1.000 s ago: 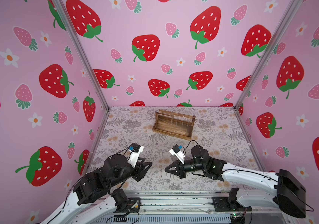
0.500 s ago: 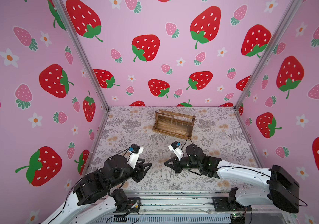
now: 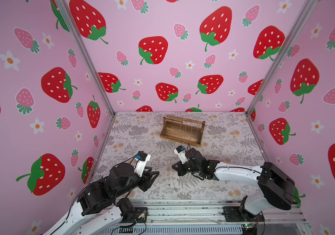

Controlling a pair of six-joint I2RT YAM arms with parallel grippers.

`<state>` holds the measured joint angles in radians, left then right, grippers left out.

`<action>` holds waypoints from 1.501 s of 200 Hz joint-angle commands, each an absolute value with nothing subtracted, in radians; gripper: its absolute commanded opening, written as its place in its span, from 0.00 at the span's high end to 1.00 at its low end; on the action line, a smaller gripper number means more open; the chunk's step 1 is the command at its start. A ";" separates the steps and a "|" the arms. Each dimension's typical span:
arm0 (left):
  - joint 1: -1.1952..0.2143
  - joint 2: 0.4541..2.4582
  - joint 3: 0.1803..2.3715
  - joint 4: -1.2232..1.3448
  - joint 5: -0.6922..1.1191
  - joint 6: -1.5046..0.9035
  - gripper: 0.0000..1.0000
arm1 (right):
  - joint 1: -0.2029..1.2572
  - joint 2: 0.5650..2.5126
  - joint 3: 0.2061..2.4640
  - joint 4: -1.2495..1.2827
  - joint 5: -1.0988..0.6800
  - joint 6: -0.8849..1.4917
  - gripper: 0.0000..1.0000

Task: Take the necklace off the jewelry display stand
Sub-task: Place the necklace at the center of the board.

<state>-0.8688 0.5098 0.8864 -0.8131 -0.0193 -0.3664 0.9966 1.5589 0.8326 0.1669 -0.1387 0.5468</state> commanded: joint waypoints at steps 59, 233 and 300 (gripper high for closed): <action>-0.871 0.525 0.873 -0.809 -0.007 -0.361 0.52 | 0.955 1.695 0.945 0.085 -0.012 0.557 1.00; -0.871 0.557 0.865 -0.788 0.026 -0.352 0.51 | 0.878 1.930 1.118 0.062 -0.069 0.547 1.00; -0.871 0.557 0.864 -0.787 0.034 -0.351 0.50 | 0.870 1.956 1.134 0.060 -0.078 0.552 1.00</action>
